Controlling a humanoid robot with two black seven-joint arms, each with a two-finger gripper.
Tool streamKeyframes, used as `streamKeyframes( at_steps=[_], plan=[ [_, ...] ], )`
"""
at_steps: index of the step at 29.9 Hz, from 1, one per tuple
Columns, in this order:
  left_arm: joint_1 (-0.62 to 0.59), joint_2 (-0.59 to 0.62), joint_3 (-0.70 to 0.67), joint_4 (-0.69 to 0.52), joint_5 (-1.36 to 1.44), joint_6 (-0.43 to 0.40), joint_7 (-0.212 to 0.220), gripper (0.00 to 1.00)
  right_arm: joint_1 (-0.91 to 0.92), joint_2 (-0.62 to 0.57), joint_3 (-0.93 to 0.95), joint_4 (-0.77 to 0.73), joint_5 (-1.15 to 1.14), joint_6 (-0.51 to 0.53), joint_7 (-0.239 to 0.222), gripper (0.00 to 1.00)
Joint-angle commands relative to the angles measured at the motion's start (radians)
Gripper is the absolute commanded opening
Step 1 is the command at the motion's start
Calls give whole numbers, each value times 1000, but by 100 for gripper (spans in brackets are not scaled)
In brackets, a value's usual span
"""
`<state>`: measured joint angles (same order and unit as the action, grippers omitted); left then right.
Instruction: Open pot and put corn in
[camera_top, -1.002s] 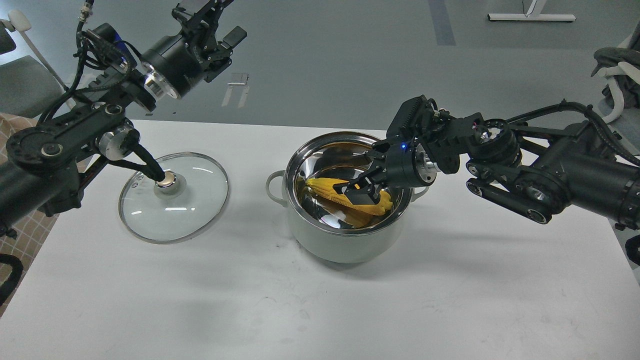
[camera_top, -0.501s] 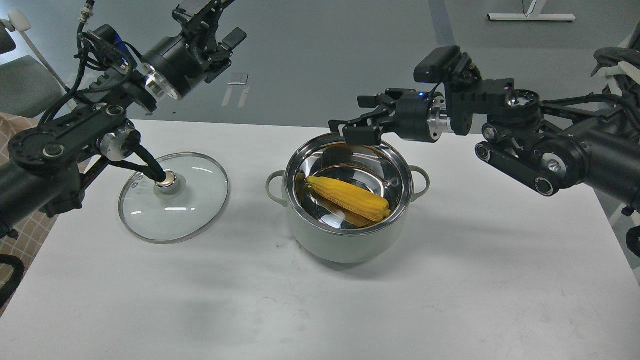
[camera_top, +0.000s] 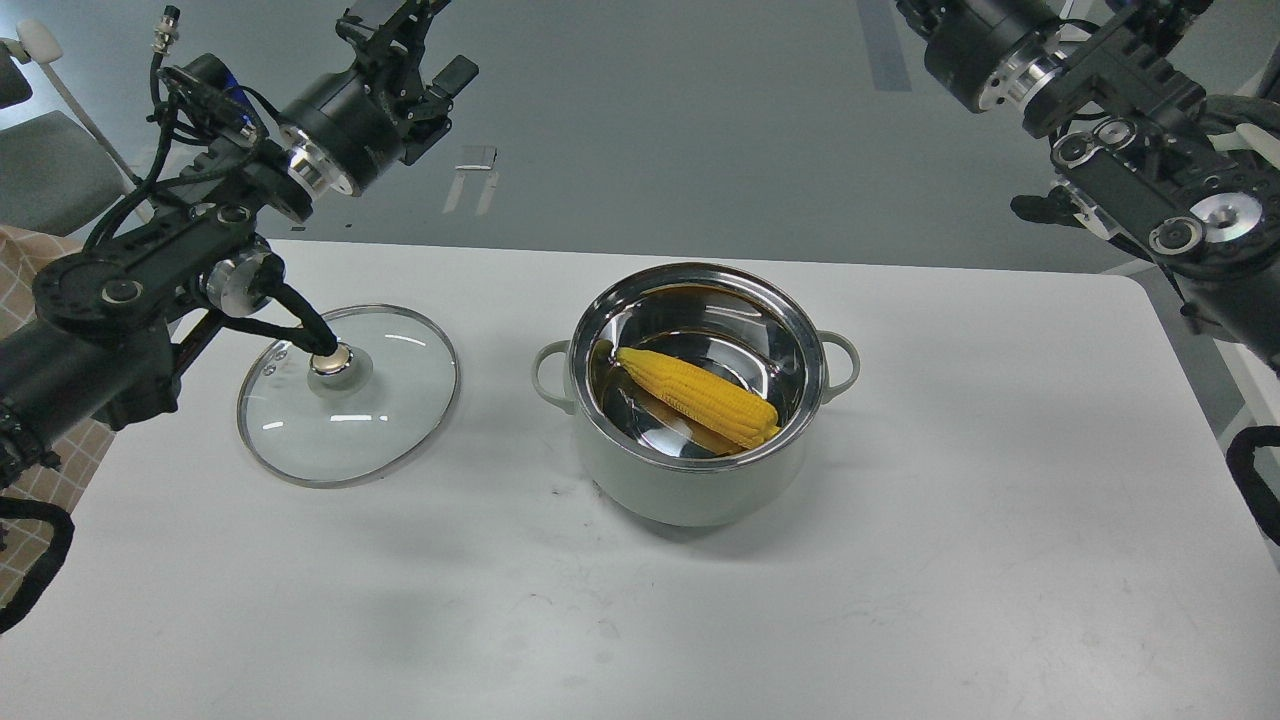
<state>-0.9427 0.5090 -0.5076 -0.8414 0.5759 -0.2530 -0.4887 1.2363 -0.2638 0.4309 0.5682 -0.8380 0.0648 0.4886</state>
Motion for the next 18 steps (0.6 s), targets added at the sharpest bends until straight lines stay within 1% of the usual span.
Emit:
streamKeyframes(
  at_steps=[1, 2, 3, 4, 5, 6, 7, 8, 9, 11, 13, 15, 18],
  plan=[
    [-1, -49, -20, 76, -34, -112, 0, 98, -44, 0, 12, -36, 237, 4, 0, 100],
    [4, -73, -52, 100, -80, -161, 0, 98, -69, -2, 12, -30, 308, 13, 0, 100],
    [4, -73, -52, 101, -80, -161, 0, 98, -69, -2, 12, -30, 309, 13, 0, 100],
    [10, -98, -87, 131, -129, -205, 0, 98, -95, -2, 19, -30, 363, 36, 0, 100],
    [12, -110, -103, 149, -149, -225, 10, 98, -107, -2, 26, -31, 387, 50, 0, 100],
    [18, -133, -127, 189, -183, -236, 51, 98, -133, -2, 51, -31, 417, 79, 0, 100],
    [22, -154, -143, 224, -204, -236, 74, 98, -161, -2, 89, -30, 431, 102, 0, 100],
    [25, -164, -147, 237, -209, -236, 79, 98, -175, -2, 113, -30, 433, 113, 0, 100],
    [27, -179, -149, 255, -212, -236, 78, 98, -202, 0, 170, -30, 435, 128, 0, 100],
    [33, -187, -149, 257, -214, -236, 79, 98, -230, 1, 224, -28, 435, 139, 0, 100],
    [50, -194, -150, 257, -214, -236, 78, 98, -268, 27, 284, -36, 436, 138, 0, 100],
    [58, -205, -153, 255, -215, -236, 76, 98, -282, 52, 293, -37, 436, 136, 0, 100],
    [76, -211, -175, 255, -215, -236, 75, 98, -302, 57, 299, -30, 436, 135, 0, 100]
  ],
)
